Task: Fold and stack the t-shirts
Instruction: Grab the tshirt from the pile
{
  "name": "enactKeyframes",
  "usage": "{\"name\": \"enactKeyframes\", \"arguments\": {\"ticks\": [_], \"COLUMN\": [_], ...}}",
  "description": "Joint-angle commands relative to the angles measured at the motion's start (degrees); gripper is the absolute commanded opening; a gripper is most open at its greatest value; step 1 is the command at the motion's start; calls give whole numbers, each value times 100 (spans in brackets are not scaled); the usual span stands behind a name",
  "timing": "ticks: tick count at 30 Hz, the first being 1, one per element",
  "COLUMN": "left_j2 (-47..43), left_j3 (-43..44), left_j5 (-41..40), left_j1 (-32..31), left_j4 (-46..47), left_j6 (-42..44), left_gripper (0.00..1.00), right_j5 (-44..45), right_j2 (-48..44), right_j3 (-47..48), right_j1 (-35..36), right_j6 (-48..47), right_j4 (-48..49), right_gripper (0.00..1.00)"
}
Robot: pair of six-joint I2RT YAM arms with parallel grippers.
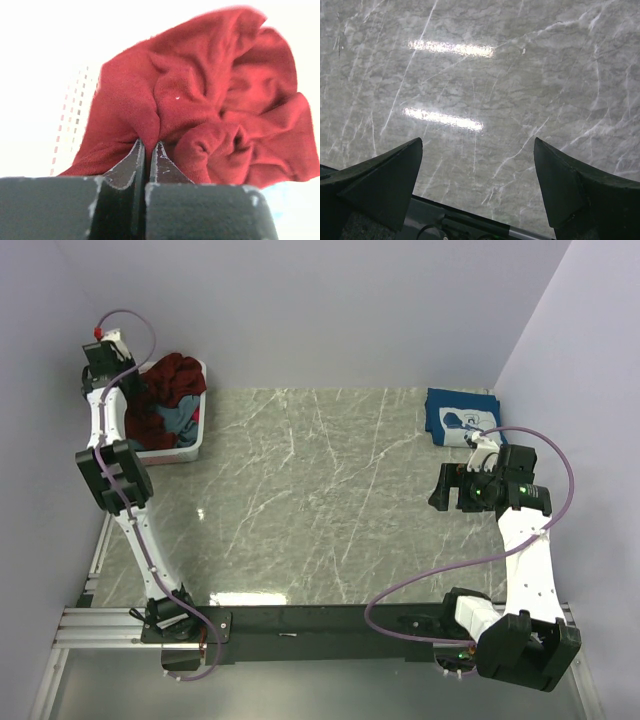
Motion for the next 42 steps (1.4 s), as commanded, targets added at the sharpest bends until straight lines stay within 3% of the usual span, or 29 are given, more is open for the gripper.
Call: {"name": "enactKeyframes", "arguments": {"ticks": [1, 11, 18, 31, 42], "left_j2": [-954, -1728, -2649, -4232, -4409], "left_j3": [319, 687, 714, 618, 801], "left_j5": [16, 94, 876, 1070, 1764], "left_j1": [36, 27, -104, -1860, -2539], "left_j4": [567, 770, 770, 1015, 1569], "left_j6": [-15, 152, -164, -216, -1938], "left_gripper": [0, 0, 0, 0, 1], "right_j5": [-81, -125, -169, -169, -134], "right_j2": [-45, -124, -177, -388, -476], "right_j3": [-16, 1, -8, -25, -60], "right_j1": [-13, -22, -13, -13, -22], "right_j6": [29, 20, 29, 55, 99], "right_j4": [173, 164, 173, 199, 252], "right_gripper": [98, 98, 98, 98, 98]}}
